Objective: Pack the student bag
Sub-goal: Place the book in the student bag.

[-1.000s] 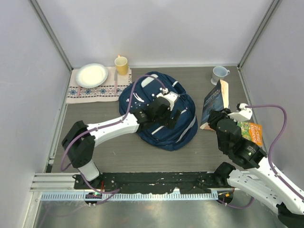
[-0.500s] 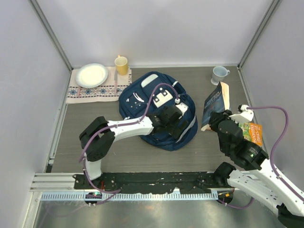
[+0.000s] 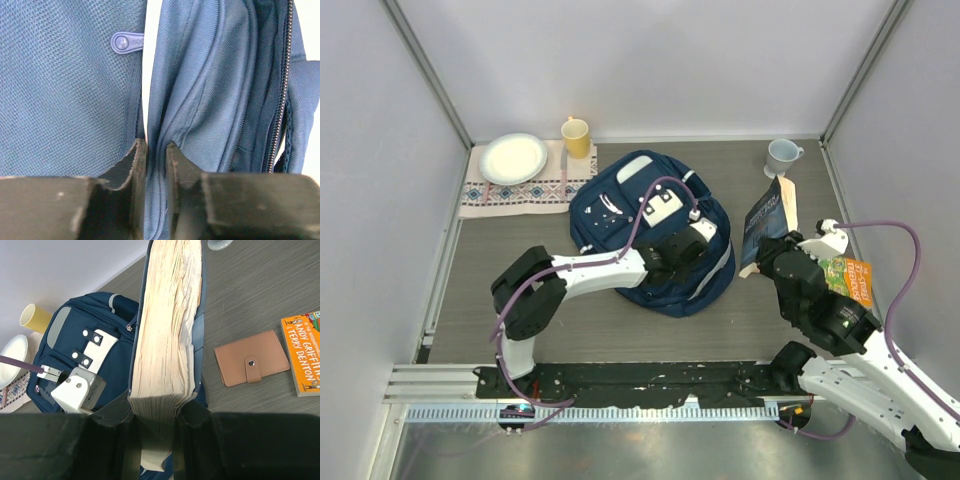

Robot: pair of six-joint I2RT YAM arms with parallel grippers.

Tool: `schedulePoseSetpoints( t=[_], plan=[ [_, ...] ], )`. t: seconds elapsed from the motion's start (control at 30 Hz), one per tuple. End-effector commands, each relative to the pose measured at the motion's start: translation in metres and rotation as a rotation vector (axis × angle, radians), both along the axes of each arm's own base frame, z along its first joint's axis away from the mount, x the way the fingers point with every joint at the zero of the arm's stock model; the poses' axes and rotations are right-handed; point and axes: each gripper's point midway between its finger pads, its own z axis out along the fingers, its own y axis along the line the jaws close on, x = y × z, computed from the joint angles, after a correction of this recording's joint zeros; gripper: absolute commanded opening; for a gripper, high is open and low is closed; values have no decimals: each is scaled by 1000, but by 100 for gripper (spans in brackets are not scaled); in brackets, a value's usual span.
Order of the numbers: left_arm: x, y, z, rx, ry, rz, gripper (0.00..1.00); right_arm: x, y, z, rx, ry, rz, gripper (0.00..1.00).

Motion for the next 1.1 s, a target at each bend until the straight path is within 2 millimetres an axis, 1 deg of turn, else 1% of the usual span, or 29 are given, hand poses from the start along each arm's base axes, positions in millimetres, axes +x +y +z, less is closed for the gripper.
schedulePoseSetpoints(
  t=[0.0,0.03,0.07,0.17,0.27,0.3,0.4,0.43,0.47,0.5,0.53,0.57,0.67,0.7,0.73,0.77,0.83,0.87,0.93,0.97,1.0,1.07],
  plan=[
    [10,7,15,-15,-44,50,11,7,-1,37,126,-122,-50,1],
    [10,7,17,-24,-45,56,0,7,-1,36,123,-118,-52,1],
    [9,7,19,-27,-46,55,0,7,-1,36,124,-117,-51,1],
    [9,7,35,-57,-64,51,0,6,-3,34,118,-109,-58,1],
    [10,11,68,-99,-105,54,0,4,-7,33,109,-105,-69,1],
    [9,13,91,-138,-130,56,0,4,-8,33,105,-105,-75,1],
    [9,18,127,-194,-184,55,0,1,-14,33,98,-106,-91,1],
    [9,22,147,-229,-211,58,0,-1,-15,34,99,-107,-91,1],
    [9,24,158,-245,-231,56,0,-1,-15,34,97,-108,-87,1],
    [9,26,167,-258,-241,56,0,-2,-11,34,106,-104,-63,1],
    [8,28,180,-279,-258,58,0,-3,-10,35,112,-105,-51,1],
    [9,31,183,-271,-261,65,0,-3,-7,35,125,-104,-35,1],
    [8,36,201,-308,-283,79,0,-5,11,35,163,-101,59,1],
    [7,36,205,-324,-287,81,0,-4,17,39,188,-116,86,1],
    [7,37,214,-355,-298,80,0,-6,29,38,208,-105,147,1],
    [7,37,218,-371,-296,77,0,-6,36,35,223,-99,173,1],
    [8,36,226,-403,-298,84,0,-7,57,38,285,-102,263,1],
    [7,38,232,-422,-302,84,0,-6,65,29,300,-82,281,1],
    [6,37,238,-449,-299,80,0,-4,79,30,379,-88,315,1],
    [6,37,242,-464,-299,82,0,-5,90,19,397,-64,352,1],
    [7,39,243,-470,-298,88,0,-3,96,23,454,-79,360,1],
    [10,43,249,-490,-304,112,0,-1,103,16,503,-69,370,1]
  ],
)
